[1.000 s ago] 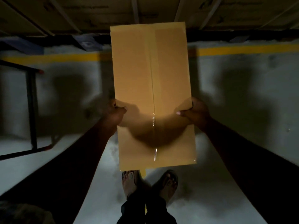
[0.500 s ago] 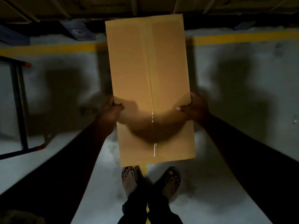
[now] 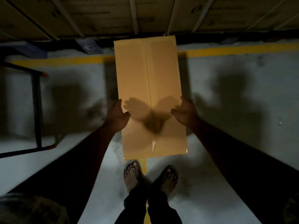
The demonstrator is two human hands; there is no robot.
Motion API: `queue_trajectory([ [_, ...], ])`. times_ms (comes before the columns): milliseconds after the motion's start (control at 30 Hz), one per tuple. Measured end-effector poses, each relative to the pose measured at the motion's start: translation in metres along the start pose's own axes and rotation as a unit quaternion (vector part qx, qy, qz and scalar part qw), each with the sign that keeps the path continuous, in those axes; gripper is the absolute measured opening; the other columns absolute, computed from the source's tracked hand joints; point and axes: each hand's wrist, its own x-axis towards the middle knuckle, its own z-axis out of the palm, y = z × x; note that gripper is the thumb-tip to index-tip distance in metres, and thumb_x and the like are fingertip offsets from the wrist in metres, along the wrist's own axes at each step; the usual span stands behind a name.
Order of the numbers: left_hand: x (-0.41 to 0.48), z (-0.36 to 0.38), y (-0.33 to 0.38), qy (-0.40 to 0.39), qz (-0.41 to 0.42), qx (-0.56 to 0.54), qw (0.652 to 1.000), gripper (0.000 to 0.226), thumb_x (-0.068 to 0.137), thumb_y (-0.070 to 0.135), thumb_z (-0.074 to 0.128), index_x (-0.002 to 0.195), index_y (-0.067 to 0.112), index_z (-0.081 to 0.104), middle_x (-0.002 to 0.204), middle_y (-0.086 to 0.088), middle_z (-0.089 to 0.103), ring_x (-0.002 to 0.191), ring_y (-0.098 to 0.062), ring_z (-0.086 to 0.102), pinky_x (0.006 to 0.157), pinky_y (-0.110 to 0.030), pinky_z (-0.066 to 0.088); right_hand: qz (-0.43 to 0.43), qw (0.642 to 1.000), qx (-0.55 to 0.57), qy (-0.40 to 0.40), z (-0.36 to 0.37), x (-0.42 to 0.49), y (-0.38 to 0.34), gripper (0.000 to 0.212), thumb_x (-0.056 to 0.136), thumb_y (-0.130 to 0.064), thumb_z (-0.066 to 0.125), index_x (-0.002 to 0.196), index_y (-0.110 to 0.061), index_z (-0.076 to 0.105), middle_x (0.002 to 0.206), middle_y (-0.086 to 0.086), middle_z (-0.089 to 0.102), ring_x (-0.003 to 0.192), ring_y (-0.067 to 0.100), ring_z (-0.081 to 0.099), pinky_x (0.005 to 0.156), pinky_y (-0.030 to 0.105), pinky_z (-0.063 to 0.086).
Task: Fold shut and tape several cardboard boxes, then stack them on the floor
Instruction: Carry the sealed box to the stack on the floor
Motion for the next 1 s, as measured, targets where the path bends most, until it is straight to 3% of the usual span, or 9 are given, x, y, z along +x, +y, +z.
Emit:
queue_trajectory([
  [100,-0.04,-0.021,0.01,-0.01,0.008,0.003,1.0,0.062,0.095,0.033,0.063,0.15,0.013,0.042,0.149,-0.01,0.05,0.134,-0.032,0.05,0.11,-0.044,0.043,0.0,1.0,0.016,-0.021,-0.021,-0.033,-0.018,0.074,0.09,-0.033,0.073,0.152,-0.01,0.04,0.15,0.013,0.049,0.134,0.031,0.05,0.108,0.036,0.044],
  [200,-0.089,-0.047,0.024,0.019,0.031,-0.01,0.999,0.057,0.079,0.046,0.059,0.13,0.02,0.06,0.129,-0.008,0.065,0.12,-0.031,0.061,0.1,-0.05,0.051,-0.006,0.999,0.024,-0.031,-0.051,-0.08,-0.046,0.063,0.095,-0.03,0.07,0.148,-0.008,0.045,0.15,0.014,0.049,0.135,0.03,0.05,0.104,0.031,0.042],
  [367,-0.211,-0.112,0.085,0.039,0.031,-0.011,0.999,0.044,0.09,0.015,0.069,0.132,0.007,0.059,0.133,-0.019,0.062,0.126,-0.036,0.055,0.104,-0.048,0.045,-0.043,0.998,0.036,-0.039,-0.113,-0.184,-0.103,0.054,0.097,-0.031,0.066,0.143,-0.006,0.049,0.147,0.015,0.051,0.132,0.032,0.051,0.103,0.032,0.043],
  [500,-0.297,-0.138,0.105,0.061,0.027,-0.043,0.997,0.064,0.08,0.045,0.062,0.135,0.011,0.059,0.132,-0.017,0.064,0.124,-0.036,0.059,0.103,-0.047,0.048,-0.086,0.995,0.042,-0.032,-0.15,-0.276,-0.141,0.052,0.096,-0.035,0.066,0.139,-0.009,0.051,0.14,0.013,0.056,0.125,0.032,0.056,0.099,0.033,0.047],
  [633,-0.39,-0.162,0.14,0.073,0.033,-0.059,0.995,0.047,0.094,0.01,0.065,0.138,0.002,0.054,0.14,-0.022,0.057,0.129,-0.037,0.053,0.105,-0.038,0.043,-0.121,0.992,0.039,-0.023,-0.162,-0.351,-0.165,0.053,0.094,-0.035,0.067,0.139,-0.012,0.049,0.138,0.012,0.057,0.124,0.032,0.057,0.098,0.036,0.05],
  [833,-0.473,-0.177,0.09,0.095,0.015,-0.057,0.994,0.048,0.094,0.008,0.063,0.14,-0.001,0.051,0.142,-0.023,0.054,0.134,-0.037,0.049,0.105,-0.03,0.035,-0.245,0.957,-0.156,-0.018,-0.145,-0.443,-0.18,0.055,0.097,-0.032,0.06,0.145,-0.011,0.042,0.141,0.016,0.05,0.132,0.036,0.045,0.103,0.043,0.046],
  [1000,-0.525,-0.196,0.024,0.114,-0.007,-0.091,0.989,0.056,0.095,0.017,0.064,0.146,0.005,0.045,0.148,-0.018,0.048,0.139,-0.031,0.043,0.111,-0.029,0.031,-0.299,0.93,-0.211,-0.023,-0.1,-0.507,-0.199,0.055,0.098,-0.034,0.059,0.144,-0.01,0.041,0.14,0.017,0.049,0.132,0.036,0.043,0.104,0.045,0.044],
])
